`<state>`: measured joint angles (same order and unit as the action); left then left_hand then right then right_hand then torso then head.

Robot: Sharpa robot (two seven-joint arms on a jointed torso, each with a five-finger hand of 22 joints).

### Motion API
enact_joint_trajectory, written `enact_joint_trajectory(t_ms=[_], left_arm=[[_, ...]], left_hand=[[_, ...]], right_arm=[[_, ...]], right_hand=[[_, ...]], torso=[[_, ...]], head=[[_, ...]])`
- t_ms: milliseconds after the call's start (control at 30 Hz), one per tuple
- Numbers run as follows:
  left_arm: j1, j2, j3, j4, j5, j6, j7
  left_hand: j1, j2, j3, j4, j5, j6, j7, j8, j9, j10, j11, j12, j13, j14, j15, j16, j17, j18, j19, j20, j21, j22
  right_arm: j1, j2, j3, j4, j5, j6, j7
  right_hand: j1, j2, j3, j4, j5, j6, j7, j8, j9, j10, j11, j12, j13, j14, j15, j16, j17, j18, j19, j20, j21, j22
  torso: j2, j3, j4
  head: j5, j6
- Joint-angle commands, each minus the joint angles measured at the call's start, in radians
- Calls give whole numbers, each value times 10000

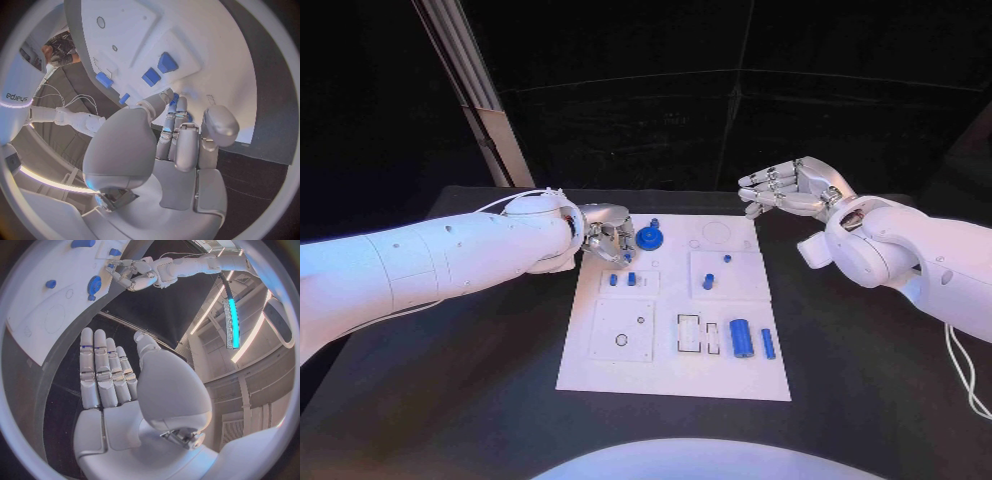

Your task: Assemble the parts on the task board

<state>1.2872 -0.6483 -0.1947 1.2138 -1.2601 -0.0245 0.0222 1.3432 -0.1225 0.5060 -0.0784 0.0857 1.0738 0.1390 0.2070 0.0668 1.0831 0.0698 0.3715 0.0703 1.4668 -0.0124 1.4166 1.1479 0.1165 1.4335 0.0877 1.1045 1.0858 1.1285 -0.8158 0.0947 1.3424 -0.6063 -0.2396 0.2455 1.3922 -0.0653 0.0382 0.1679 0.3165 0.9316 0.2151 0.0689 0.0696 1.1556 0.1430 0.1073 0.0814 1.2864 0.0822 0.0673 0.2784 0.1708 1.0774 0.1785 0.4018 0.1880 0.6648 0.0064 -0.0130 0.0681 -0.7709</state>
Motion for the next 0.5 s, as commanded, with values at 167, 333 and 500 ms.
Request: enact_joint_trajectory(t_ms=[167, 333, 500], left_arm=[[10, 73, 1, -51, 46, 247, -175], [10, 88, 0, -61, 46, 225, -206], [10, 79, 0, -60, 46, 186, -224]], left_hand=[[-210, -126, -209, 38, -34, -449, 62, -340, -45, -182, 87, -242, -32, 243, 41, -75, -68, -48, -46, -4, -95, -36], [-258, -213, -315, 41, -31, -629, 108, -495, -37, -360, 146, -343, -35, 229, 86, -93, -127, -43, -63, 33, -136, -61], [-292, -265, -406, 48, -22, -709, 137, -574, -30, -459, 181, -376, -26, 219, 115, -105, -169, -34, -78, 59, -180, -93]], right_arm=[[20, 7, 6, 21, 9, 62, 98], [20, 0, 6, 20, 9, 57, 98], [20, -3, 6, 17, 9, 40, 95]], right_hand=[[1, 114, -47, -27, 43, -51, 10, -5, 14, -40, 4, 20, -14, -80, -9, 0, -12, 106, 8, 39, -66, -13], [14, 133, -58, -38, 44, -56, 12, -4, 15, -64, 6, 50, -23, -88, -7, 3, -17, 106, 13, 41, -84, -24], [14, 133, -58, -38, 44, -56, 12, -4, 15, -64, 6, 50, -23, -88, -7, 3, -17, 106, 13, 41, -84, -24]], torso=[[-2, 3, 1], [-4, 2, 1], [-3, 3, 3]], head=[[-13, -19], [-17, -27], [-21, -24]])
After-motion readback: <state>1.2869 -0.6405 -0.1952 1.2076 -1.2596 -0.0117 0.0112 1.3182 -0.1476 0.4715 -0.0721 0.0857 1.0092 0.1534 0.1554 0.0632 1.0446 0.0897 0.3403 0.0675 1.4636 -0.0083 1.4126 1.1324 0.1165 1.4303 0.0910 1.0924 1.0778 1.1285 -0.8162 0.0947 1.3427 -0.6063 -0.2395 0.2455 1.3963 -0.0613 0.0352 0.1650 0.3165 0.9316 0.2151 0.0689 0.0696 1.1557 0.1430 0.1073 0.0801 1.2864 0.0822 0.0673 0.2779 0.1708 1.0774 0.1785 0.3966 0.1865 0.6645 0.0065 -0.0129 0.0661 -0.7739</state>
